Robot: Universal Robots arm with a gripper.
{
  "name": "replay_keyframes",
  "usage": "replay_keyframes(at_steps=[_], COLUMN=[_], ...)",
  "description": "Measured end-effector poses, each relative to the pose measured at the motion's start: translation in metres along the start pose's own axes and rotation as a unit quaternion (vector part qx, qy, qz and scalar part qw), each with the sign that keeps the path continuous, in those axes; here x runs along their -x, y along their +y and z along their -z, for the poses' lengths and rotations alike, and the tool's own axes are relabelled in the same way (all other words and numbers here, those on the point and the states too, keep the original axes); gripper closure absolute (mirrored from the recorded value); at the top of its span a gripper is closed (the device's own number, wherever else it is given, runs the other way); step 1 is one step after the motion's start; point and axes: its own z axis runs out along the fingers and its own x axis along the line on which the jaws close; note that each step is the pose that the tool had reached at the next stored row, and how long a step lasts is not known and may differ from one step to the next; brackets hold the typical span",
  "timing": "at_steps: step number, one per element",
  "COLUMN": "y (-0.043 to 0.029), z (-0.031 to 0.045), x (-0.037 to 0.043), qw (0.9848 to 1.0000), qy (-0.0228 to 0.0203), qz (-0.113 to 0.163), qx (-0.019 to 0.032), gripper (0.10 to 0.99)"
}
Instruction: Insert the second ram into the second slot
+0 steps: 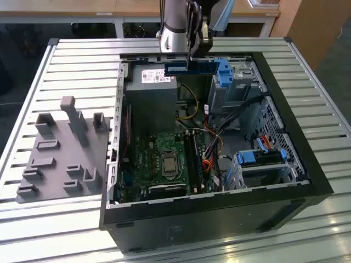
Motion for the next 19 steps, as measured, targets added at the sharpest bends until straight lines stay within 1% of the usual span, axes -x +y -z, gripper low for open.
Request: replay_keyframes(at_steps=[19], y=[0.0001], z=[0.0007], x=[-0.0033], qw=[1.0000], qy=[0.0000], qz=[0.000], qx=[0.0000], gripper=[0.949])
